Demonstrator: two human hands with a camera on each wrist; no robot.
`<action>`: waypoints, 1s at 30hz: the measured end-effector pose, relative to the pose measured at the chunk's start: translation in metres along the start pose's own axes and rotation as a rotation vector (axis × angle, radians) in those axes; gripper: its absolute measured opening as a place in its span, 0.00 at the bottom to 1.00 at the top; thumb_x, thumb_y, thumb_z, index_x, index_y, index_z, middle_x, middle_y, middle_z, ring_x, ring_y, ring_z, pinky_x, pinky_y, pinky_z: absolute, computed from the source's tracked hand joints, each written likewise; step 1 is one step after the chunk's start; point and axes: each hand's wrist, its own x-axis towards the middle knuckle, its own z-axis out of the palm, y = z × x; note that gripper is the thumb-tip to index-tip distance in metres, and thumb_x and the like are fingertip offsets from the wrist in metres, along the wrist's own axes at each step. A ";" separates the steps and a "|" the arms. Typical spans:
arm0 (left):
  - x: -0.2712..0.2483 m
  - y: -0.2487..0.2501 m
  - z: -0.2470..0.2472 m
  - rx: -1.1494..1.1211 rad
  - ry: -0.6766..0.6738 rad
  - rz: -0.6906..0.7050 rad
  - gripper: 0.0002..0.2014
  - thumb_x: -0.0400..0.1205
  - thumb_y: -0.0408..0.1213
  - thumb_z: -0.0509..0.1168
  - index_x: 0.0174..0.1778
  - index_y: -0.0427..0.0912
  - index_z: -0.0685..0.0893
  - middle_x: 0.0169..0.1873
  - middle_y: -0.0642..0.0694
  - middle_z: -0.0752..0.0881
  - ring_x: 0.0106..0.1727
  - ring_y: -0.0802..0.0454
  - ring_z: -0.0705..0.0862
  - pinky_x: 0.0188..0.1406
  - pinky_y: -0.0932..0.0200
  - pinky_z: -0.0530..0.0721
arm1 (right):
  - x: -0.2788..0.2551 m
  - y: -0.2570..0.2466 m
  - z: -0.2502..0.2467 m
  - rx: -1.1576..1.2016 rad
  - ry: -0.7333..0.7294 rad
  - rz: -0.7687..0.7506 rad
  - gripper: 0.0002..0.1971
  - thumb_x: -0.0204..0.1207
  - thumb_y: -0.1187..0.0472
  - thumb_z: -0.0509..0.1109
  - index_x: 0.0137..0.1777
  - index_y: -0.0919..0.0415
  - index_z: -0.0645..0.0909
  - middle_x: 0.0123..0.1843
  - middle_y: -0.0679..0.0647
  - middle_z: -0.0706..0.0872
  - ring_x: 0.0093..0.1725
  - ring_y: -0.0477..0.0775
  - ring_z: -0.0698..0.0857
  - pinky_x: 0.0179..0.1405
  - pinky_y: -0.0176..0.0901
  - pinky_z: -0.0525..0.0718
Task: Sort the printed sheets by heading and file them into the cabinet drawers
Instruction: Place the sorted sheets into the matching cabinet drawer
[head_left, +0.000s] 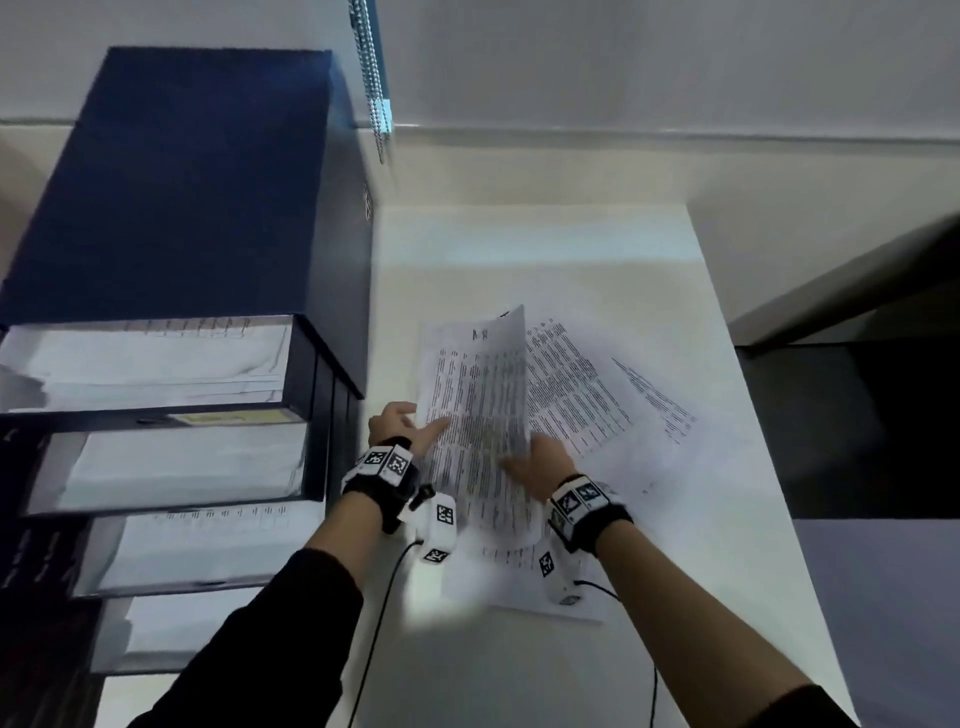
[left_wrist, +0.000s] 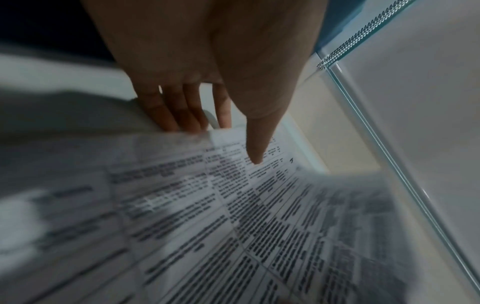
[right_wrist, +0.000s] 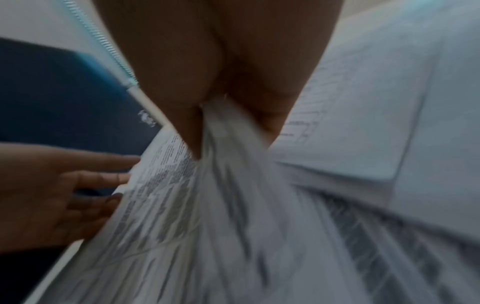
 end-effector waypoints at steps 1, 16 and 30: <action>-0.001 0.001 0.001 0.034 0.018 -0.005 0.40 0.67 0.59 0.79 0.69 0.37 0.77 0.66 0.36 0.79 0.62 0.40 0.81 0.61 0.51 0.80 | -0.001 0.001 -0.005 -0.050 -0.085 0.010 0.15 0.78 0.54 0.72 0.54 0.66 0.83 0.48 0.60 0.90 0.43 0.55 0.89 0.45 0.51 0.91; -0.042 -0.030 0.016 0.280 -0.408 0.079 0.13 0.70 0.44 0.81 0.45 0.45 0.88 0.42 0.48 0.88 0.47 0.48 0.87 0.50 0.59 0.84 | 0.052 0.081 -0.101 -0.306 0.404 0.172 0.49 0.57 0.35 0.82 0.76 0.56 0.70 0.71 0.61 0.73 0.71 0.66 0.72 0.70 0.62 0.76; -0.051 -0.037 0.021 0.249 -0.284 0.081 0.21 0.72 0.47 0.79 0.58 0.43 0.85 0.52 0.46 0.89 0.53 0.47 0.87 0.54 0.58 0.84 | 0.032 0.086 -0.107 -0.046 0.560 0.166 0.08 0.72 0.63 0.72 0.51 0.58 0.81 0.48 0.60 0.87 0.46 0.62 0.84 0.46 0.47 0.84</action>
